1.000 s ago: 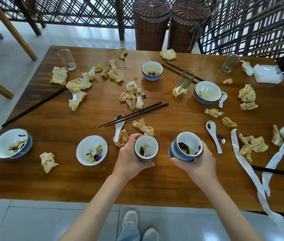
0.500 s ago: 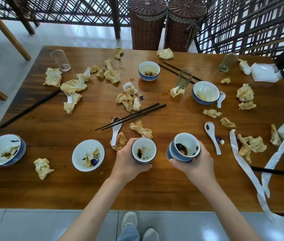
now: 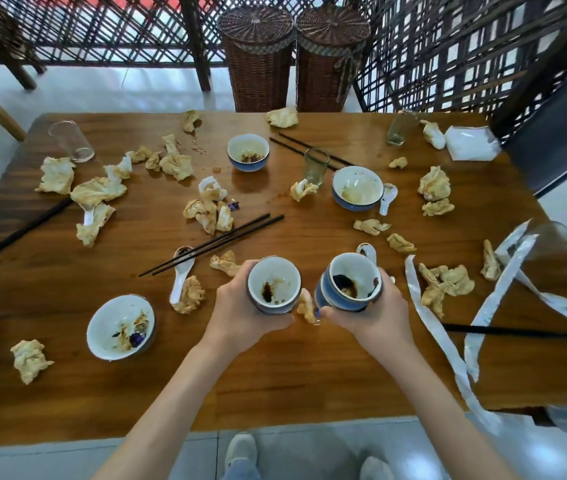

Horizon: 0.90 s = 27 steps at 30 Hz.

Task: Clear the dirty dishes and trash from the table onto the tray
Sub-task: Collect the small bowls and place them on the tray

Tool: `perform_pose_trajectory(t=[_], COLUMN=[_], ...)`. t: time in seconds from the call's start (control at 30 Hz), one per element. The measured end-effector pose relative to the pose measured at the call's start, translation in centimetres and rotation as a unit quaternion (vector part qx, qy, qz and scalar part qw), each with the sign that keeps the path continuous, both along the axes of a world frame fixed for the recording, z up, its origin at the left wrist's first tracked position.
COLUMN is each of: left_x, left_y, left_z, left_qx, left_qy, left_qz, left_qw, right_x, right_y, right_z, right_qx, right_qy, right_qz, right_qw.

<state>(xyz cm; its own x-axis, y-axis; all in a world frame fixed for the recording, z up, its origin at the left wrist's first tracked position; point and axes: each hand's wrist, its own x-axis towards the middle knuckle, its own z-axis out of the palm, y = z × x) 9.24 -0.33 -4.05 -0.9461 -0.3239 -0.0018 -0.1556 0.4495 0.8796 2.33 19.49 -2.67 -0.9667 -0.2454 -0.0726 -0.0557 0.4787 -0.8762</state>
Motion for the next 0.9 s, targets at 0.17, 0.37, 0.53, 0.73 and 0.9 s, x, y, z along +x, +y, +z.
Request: perform_pose_trajectory(t=[0.17, 0.37, 0.53, 0.73, 0.9], left_x=[-1.6, -3.7, -6.1, -8.0, -9.3], left_y=[5.4, 13.1, 18.3, 23.3, 28.0], left_z=[0.1, 0.6, 1.1, 1.3, 1.3], left_qx=[0.002, -0.016, -0.028, -0.023, -0.018], left_qy=[-0.001, -0.013, -0.003, -0.001, 0.008], left_qz=[0.027, 0.087, 0.081, 0.039, -0.003], left_qw=[1.000, 0.996, 0.996, 0.999, 1.000], right_x=[-2.5, -4.8, -6.6, -7.6, -9.0], right_y=[5.3, 13.6, 20.3, 26.5, 31.1], right_z=[0.4, 0.8, 1.8, 2.0, 1.6], right_qx=[0.008, 0.020, 0.028, 0.015, -0.007], right_qy=[0.004, -0.020, -0.001, 0.021, 0.035], right_qz=[0.025, 0.068, 0.060, 0.025, 0.001], right_qw=[1.000, 0.997, 0.998, 0.999, 0.999])
